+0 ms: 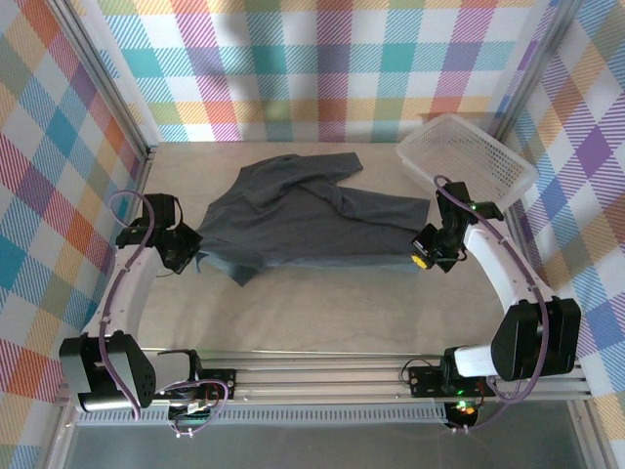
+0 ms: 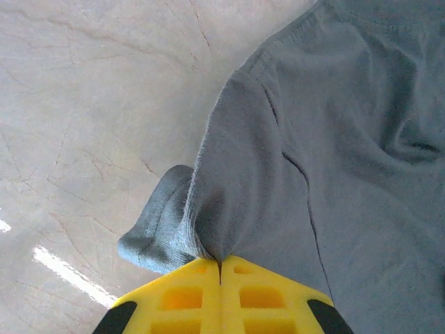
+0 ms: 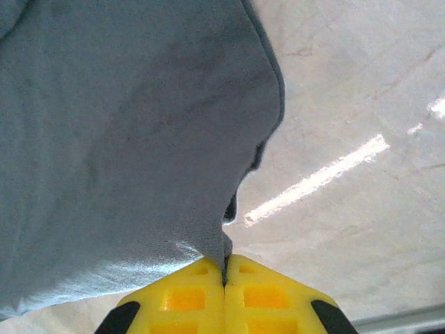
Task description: Fold and stack the t-shirts
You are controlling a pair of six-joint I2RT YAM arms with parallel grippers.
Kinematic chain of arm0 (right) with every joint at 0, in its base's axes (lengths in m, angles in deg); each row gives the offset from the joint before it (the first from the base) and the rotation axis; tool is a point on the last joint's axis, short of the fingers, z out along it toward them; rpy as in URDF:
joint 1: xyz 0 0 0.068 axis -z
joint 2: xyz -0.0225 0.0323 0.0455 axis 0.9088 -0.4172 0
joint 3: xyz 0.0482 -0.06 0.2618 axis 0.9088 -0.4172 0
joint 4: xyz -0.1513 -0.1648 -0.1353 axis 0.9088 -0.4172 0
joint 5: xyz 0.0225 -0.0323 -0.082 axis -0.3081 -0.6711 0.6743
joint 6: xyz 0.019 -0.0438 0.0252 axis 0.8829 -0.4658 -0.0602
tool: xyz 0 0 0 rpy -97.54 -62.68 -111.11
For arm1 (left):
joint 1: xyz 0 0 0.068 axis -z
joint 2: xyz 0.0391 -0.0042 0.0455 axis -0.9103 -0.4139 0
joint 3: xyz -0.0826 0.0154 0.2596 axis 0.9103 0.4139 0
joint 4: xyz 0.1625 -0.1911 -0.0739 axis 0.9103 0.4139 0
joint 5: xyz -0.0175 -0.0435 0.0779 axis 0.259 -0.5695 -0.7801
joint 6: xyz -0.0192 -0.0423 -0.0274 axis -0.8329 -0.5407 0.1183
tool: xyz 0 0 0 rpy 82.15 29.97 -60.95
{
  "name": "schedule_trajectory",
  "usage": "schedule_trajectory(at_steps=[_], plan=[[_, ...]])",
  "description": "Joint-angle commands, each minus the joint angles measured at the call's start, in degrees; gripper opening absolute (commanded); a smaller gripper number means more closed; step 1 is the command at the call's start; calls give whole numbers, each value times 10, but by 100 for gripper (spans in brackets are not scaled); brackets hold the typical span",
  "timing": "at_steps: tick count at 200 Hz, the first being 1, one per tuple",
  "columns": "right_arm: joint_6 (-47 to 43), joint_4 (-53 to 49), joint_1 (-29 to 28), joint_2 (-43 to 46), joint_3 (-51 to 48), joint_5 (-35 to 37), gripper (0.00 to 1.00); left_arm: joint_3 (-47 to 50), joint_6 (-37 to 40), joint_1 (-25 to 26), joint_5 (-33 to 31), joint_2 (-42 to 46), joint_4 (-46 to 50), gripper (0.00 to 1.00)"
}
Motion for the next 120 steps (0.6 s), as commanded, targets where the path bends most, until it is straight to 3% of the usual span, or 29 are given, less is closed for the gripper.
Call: schedule_trajectory(at_steps=[1, 52, 71, 93, 107, 120], plan=[[-11, -65, -1, 2, -7, -22, 0, -2, -15, 5, -9, 10, 52, 0], [29, -47, -1, 53, -145, -89, 0, 53, 2, 8, 2, 7, 62, 0], [35, -16, 1, 52, -180, -77, 18, 67, 10, 9, 16, -10, 44, 0], [22, -8, 1, 50, -153, -18, 41, 66, 19, 14, 15, -27, 38, 0], [12, 5, 0, 34, -132, -4, 43, 65, 23, 16, 10, -33, 37, 0], [5, 46, -6, 15, -128, -12, 36, 66, 26, 17, 9, -37, 32, 0]])
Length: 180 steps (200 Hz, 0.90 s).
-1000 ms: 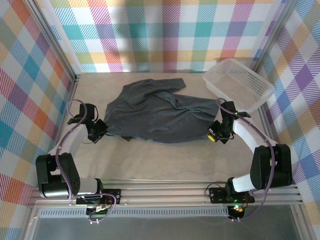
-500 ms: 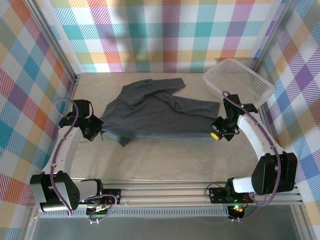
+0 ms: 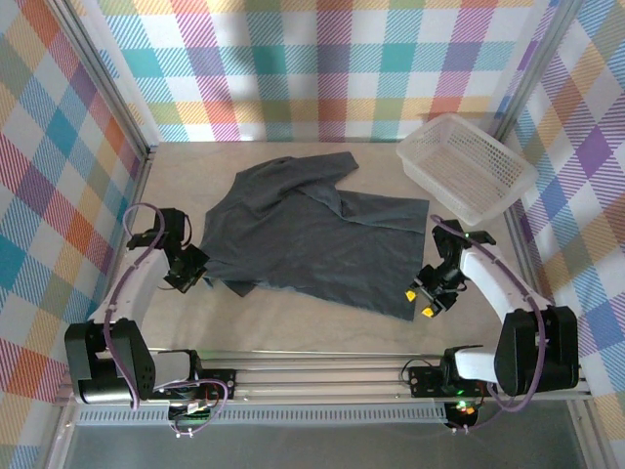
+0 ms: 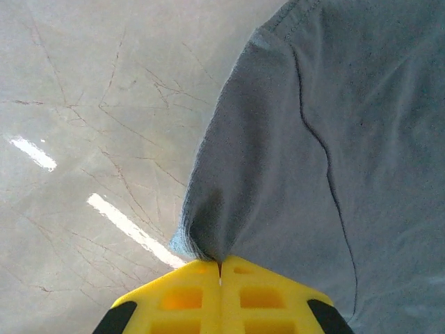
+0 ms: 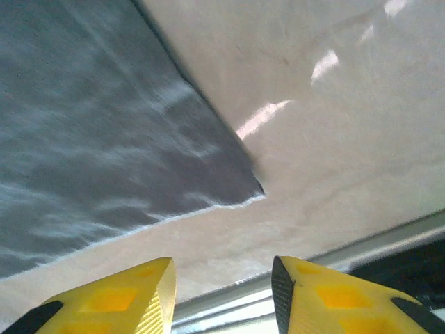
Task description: Fold and stack the t-shirts
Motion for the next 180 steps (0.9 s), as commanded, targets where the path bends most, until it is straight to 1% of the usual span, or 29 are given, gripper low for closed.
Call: schedule_trajectory(at_steps=[1, 9, 34, 52, 74, 99, 111, 141, 162, 180], plan=[[-13, 62, -7, -25, 28, 19, 35, 3, 15, 7, 0, -7, 0, 0], [-16, 89, -18, -39, 29, 18, 32, 2, 15, 7, 2, -9, -2, 0], [-18, 156, -62, -100, 37, 18, 28, -3, 16, 10, 4, -17, -7, 0], [-14, 183, -75, -154, 50, 23, 25, -12, 19, 11, 0, -24, -5, 0], [-28, 194, -72, -221, 88, 50, 24, -23, 24, 12, 0, -32, -2, 0], [-59, 141, -61, -321, 182, 89, 24, -33, 28, 12, 5, -42, -8, 0], [-67, 130, -48, -353, 215, 100, 24, -40, 34, 12, 13, -50, -18, 0], [-86, 136, -15, -406, 279, 94, 24, -76, 47, 12, 26, -88, -19, 0], [-118, 130, -12, -431, 327, 85, 25, -91, 56, 13, 49, -107, -23, 0], [-133, 118, -13, -427, 347, 76, 28, -98, 69, 13, 46, -114, -19, 0]])
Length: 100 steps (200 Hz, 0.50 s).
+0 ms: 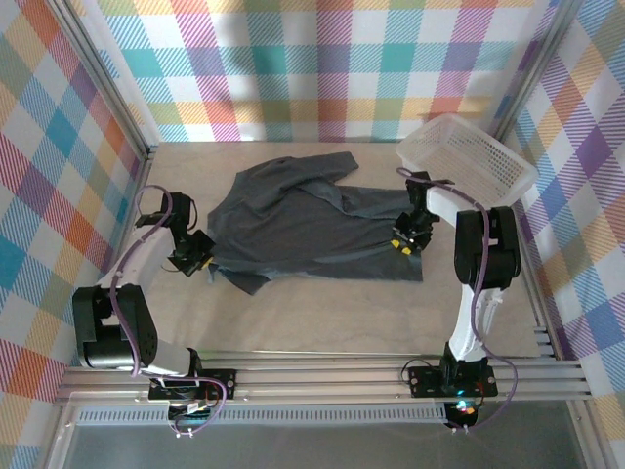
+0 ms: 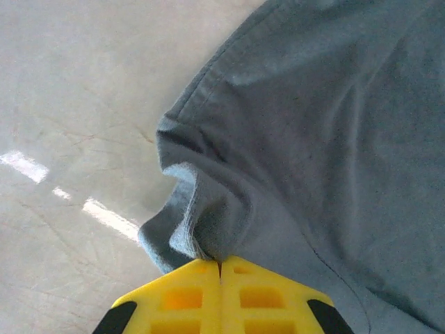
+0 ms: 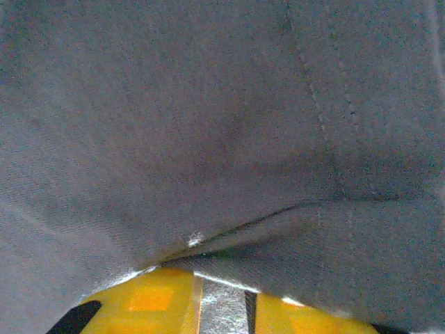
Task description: Fold and stack the t-shirts
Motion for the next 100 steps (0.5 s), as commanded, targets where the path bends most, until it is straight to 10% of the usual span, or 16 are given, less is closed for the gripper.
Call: schedule_trajectory(at_steps=[1, 100], plan=[[-42, -15, 1, -15, 24, 12, 28, -20, 28, 4, 14, -8, 4, 0], [-53, -39, -6, 198, -99, 16, 40, -57, 93, -8, 2, -72, 4, 0]])
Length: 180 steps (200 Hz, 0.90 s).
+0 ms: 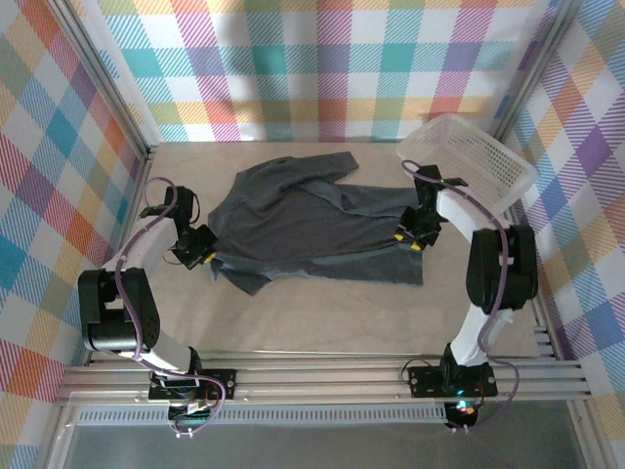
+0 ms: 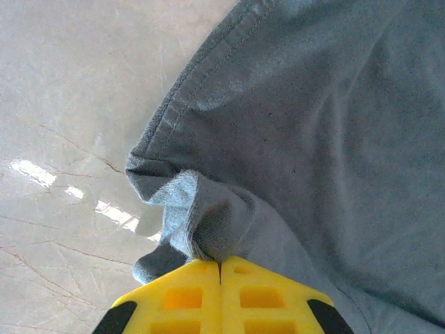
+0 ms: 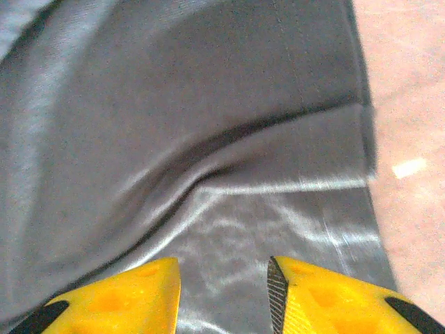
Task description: Fold and stack the t-shirts
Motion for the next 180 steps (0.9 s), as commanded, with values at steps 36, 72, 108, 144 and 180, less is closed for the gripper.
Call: schedule_trajectory(at_steps=[36, 72, 108, 144, 180], plan=[[1, -41, -20, 126, -100, -5, 40, -101, 75, -10, -21, -115, 11, 0], [7, -61, -28, 151, -102, -8, 40, -154, 119, -10, -90, -186, 19, 0], [6, -74, -30, 167, -90, -9, 41, -136, 127, -4, -118, -136, -4, 39], [3, -69, -30, 170, -98, -21, 41, -55, 106, -4, -114, -37, 5, 51], [8, -57, -32, 176, -113, -44, 41, 7, 65, -28, -33, -21, -27, 52]])
